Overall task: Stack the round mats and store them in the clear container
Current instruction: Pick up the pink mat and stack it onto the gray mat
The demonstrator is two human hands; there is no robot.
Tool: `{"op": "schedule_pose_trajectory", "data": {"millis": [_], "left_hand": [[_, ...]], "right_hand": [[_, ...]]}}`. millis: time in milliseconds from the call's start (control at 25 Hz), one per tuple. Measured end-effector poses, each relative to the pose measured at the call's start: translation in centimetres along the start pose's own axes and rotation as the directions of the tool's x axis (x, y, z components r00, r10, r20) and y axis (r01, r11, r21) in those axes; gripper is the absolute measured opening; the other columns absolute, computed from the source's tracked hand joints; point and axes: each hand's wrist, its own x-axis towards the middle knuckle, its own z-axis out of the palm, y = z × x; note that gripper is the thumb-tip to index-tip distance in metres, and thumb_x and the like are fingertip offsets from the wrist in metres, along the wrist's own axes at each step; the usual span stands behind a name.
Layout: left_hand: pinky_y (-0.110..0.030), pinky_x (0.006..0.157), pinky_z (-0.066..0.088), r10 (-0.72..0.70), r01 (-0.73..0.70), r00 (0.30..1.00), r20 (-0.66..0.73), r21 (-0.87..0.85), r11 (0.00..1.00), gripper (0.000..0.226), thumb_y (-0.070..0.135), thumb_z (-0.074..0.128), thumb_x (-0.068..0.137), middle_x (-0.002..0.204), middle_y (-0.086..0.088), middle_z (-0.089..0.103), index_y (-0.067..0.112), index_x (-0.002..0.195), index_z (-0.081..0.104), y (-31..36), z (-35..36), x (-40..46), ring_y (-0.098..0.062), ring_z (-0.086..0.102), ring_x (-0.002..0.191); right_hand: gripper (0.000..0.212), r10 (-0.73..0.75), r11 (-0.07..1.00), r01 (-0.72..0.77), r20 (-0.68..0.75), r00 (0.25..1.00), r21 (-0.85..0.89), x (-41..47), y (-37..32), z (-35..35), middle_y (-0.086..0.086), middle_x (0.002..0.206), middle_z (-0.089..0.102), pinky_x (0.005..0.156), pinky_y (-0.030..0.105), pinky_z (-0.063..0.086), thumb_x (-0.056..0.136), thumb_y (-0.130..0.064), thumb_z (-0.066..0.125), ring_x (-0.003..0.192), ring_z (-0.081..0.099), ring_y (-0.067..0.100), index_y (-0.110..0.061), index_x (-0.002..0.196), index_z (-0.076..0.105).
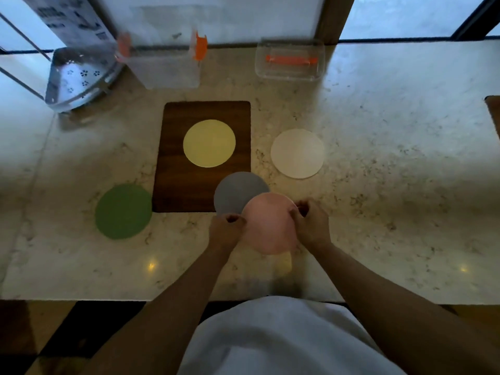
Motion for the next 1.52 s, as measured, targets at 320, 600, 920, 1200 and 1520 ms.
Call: {"op": "schedule_pose_trajectory", "data": {"millis": [320, 600, 920, 1200, 1520], "left_hand": [[-0.041, 0.072, 0.06, -0.019, 0.021, 0.993, -0.113, 0.019, 1.0, 0.011, 0.02, 0.072, 0.083, 0.084, -0.008, 0.074, 0.011, 0.089, 0.075, 0.4, -6.1, 4.9, -0.027, 0.069, 0.08], [-0.048, 0.074, 0.061, -0.014, 0.027, 0.993, -0.12, 0.106, 0.994, 0.007, 0.024, 0.079, 0.079, 0.08, 0.001, 0.073, 0.023, 0.079, 0.072, 1.1, -6.8, 8.4, -0.019, 0.07, 0.074], [-0.04, 0.077, 0.058, -0.01, 0.032, 0.993, -0.117, 0.186, 0.982, 0.007, 0.026, 0.079, 0.077, 0.083, 0.004, 0.07, 0.024, 0.081, 0.072, 1.1, -6.0, 10.0, -0.018, 0.067, 0.084], [-0.032, 0.071, 0.053, -0.004, 0.033, 0.987, -0.16, 0.184, 0.982, 0.009, 0.027, 0.077, 0.079, 0.083, 0.005, 0.068, 0.021, 0.085, 0.073, 0.9, -5.4, 10.0, -0.016, 0.065, 0.084], [-0.035, 0.085, 0.05, 0.091, -0.029, 0.982, -0.166, 0.341, 0.939, 0.025, 0.023, 0.071, 0.084, 0.11, -0.007, 0.07, 0.01, 0.105, 0.071, 0.7, -4.9, 9.5, -0.021, 0.063, 0.099]], "right_hand": [[0.012, -0.001, 0.997, 0.009, 0.108, 0.994, -0.071, 3.3, -5.2, 5.1, -0.01, 0.084, 0.06, 0.061, 0.018, 0.039, 0.089, -0.029, 0.064, 0.077, 0.057, 0.01, -0.021, 0.096, 0.06], [0.009, 0.059, 0.995, -0.049, 0.114, 0.992, -0.083, 5.7, -6.2, 6.0, -0.008, 0.084, 0.061, 0.055, 0.011, 0.035, 0.087, -0.024, 0.067, 0.077, 0.057, 0.011, -0.022, 0.092, 0.059], [0.012, 0.019, 0.994, -0.004, 0.135, 0.991, -0.106, 6.8, -5.6, 6.3, -0.01, 0.082, 0.062, 0.068, 0.025, 0.043, 0.084, -0.024, 0.07, 0.076, 0.059, 0.01, -0.022, 0.093, 0.062], [0.01, -0.001, 0.991, 0.016, 0.118, 0.993, -0.13, 7.5, -5.5, 6.6, -0.007, 0.085, 0.065, 0.069, 0.025, 0.046, 0.084, -0.024, 0.07, 0.079, 0.061, 0.011, -0.023, 0.091, 0.063], [0.021, 0.002, 0.963, 0.025, 0.099, 0.995, -0.268, 7.5, -5.0, 5.9, 0.0, 0.098, 0.071, 0.073, 0.025, 0.042, 0.087, -0.028, 0.065, 0.08, 0.058, 0.01, -0.014, 0.102, 0.07]]}}
